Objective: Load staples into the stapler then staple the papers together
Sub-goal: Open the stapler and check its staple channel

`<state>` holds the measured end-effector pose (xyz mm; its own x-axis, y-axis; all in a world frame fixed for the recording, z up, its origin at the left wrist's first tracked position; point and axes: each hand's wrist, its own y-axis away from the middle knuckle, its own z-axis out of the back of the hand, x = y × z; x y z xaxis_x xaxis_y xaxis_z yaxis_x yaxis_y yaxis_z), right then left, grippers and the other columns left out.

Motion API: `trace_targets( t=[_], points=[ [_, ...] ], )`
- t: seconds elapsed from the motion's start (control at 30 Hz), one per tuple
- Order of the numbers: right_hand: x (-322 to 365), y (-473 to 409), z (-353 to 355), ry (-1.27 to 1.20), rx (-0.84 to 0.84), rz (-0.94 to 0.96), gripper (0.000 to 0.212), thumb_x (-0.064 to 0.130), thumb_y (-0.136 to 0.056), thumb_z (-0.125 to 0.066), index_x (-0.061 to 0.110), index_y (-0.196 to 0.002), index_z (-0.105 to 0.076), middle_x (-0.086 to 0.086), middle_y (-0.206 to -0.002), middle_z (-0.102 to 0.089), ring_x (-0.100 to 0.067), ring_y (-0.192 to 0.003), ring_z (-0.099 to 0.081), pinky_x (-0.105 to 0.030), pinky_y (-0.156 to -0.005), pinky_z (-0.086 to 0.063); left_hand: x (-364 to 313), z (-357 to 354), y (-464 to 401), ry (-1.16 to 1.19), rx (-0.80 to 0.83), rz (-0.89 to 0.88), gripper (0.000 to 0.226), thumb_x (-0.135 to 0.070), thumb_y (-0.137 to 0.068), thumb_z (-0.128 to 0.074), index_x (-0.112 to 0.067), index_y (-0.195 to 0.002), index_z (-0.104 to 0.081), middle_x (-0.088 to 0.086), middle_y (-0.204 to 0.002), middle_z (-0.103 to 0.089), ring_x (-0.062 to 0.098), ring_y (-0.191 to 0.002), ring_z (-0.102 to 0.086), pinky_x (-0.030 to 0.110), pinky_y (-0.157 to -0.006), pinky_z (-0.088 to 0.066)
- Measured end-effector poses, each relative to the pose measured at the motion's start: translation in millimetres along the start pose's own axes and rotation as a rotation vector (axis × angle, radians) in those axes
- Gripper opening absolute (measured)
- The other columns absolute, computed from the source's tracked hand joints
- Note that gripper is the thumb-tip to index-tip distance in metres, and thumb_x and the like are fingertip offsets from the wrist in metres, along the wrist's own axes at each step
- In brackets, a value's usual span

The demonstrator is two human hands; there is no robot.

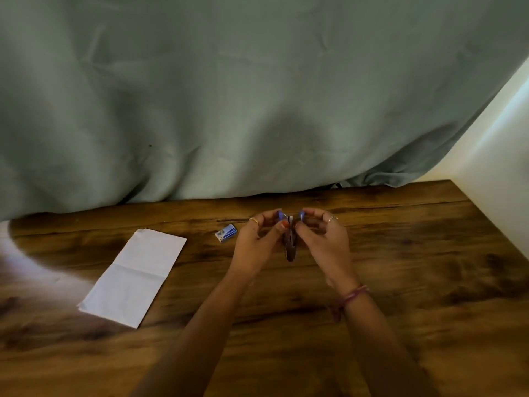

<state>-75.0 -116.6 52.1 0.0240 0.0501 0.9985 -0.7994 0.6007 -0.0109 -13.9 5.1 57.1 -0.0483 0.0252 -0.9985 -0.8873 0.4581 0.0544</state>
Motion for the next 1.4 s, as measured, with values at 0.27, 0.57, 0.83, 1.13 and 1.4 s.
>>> trace_targets(
  t=[0.27,0.57,0.83,1.13,1.4],
  points=[
    [34.7,16.9,0.9,-0.522,0.184,-0.119,0.021,0.006,-0.088,-0.056,0.018,-0.094,-0.072,0.000,-0.088,-0.071,-0.015,-0.085,-0.068,-0.030,-0.070,-0.056,-14.6,24.0,18.3,0.596,-0.086,-0.067,0.024,-0.013,-0.090,-0.055,-0.009,-0.113,-0.061,0.007,-0.101,-0.066,0.021,-0.093,-0.063,0.041,-0.087,-0.054],
    [45.4,35.0,9.5,-0.577,0.410,-0.122,0.017,0.012,-0.075,-0.064,0.013,-0.089,-0.074,-0.008,-0.095,-0.073,-0.024,-0.095,-0.069,-0.030,-0.074,-0.057,-20.1,44.4,23.0,1.050,-0.185,0.076,0.029,-0.014,-0.079,-0.062,-0.005,-0.106,-0.059,0.013,-0.089,-0.069,0.033,-0.089,-0.067,0.042,-0.075,-0.061],
    [70.6,25.6,11.3,-0.096,0.530,-0.052,0.031,0.039,-0.068,-0.070,0.023,-0.095,-0.074,-0.002,-0.101,-0.073,-0.018,-0.095,-0.069,-0.022,-0.075,-0.056,-17.3,55.9,33.9,0.899,-0.022,0.094,0.018,-0.012,-0.090,-0.056,-0.007,-0.107,-0.062,0.011,-0.088,-0.072,0.026,-0.082,-0.071,0.041,-0.078,-0.060],
    [75.4,37.9,-43.4,0.416,0.285,0.239,0.035,0.049,-0.070,-0.075,0.027,-0.097,-0.072,0.013,-0.087,-0.072,0.003,-0.078,-0.066,-0.015,-0.068,-0.054,-7.0,42.9,52.1,0.851,0.070,0.058,0.025,-0.013,-0.097,-0.048,-0.015,-0.105,-0.071,0.007,-0.098,-0.069,0.018,-0.087,-0.067,0.036,-0.079,-0.057],
    [70.3,44.5,-50.7,0.406,0.255,0.235,0.018,0.031,-0.078,-0.075,0.021,-0.093,-0.074,0.009,-0.085,-0.073,-0.001,-0.076,-0.067,-0.018,-0.069,-0.055,-2.6,42.1,61.2,0.899,0.061,0.062,0.016,-0.018,-0.082,-0.065,-0.012,-0.093,-0.075,0.007,-0.091,-0.071,0.015,-0.083,-0.070,0.030,-0.076,-0.059]
  ],
)
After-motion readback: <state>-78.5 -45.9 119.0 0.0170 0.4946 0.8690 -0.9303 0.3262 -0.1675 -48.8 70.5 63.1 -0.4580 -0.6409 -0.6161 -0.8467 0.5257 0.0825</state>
